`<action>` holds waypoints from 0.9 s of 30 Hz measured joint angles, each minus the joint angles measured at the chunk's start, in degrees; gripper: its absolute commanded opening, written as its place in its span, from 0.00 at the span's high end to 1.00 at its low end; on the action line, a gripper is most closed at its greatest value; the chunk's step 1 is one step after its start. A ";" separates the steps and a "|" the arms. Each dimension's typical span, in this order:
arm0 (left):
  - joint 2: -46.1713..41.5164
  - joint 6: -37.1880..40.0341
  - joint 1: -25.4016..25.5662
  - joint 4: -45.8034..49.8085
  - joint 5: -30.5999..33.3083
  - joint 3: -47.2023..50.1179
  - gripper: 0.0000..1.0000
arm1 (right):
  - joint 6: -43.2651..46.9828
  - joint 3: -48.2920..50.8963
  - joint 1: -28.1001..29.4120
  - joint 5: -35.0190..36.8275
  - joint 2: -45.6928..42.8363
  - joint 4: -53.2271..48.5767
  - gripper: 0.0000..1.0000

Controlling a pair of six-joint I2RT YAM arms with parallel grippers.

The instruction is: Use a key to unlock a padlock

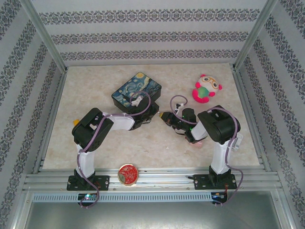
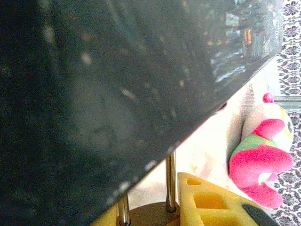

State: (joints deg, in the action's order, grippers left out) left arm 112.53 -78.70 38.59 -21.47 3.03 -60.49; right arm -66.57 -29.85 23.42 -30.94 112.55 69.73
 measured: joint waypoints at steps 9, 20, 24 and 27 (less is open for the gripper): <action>-0.04 -0.02 0.00 0.00 -0.66 0.02 0.94 | 1.75 -0.15 0.22 0.09 -2.86 -5.11 1.00; -0.15 0.37 0.00 0.02 -1.77 0.02 0.94 | 5.64 -2.10 1.95 -0.44 -5.16 -12.94 1.00; -0.26 0.42 0.00 0.02 -2.60 0.02 0.94 | 9.09 -3.39 1.88 -0.50 -7.93 -20.24 1.00; -0.31 0.42 0.00 0.02 -2.73 0.02 0.94 | 10.64 -4.07 1.42 -1.36 -8.59 -22.86 1.00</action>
State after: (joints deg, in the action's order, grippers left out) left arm 112.22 -78.28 38.59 -21.45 0.30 -60.47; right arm -55.92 -33.91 24.84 -32.29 103.96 46.87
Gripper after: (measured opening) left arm 0.268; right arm 0.056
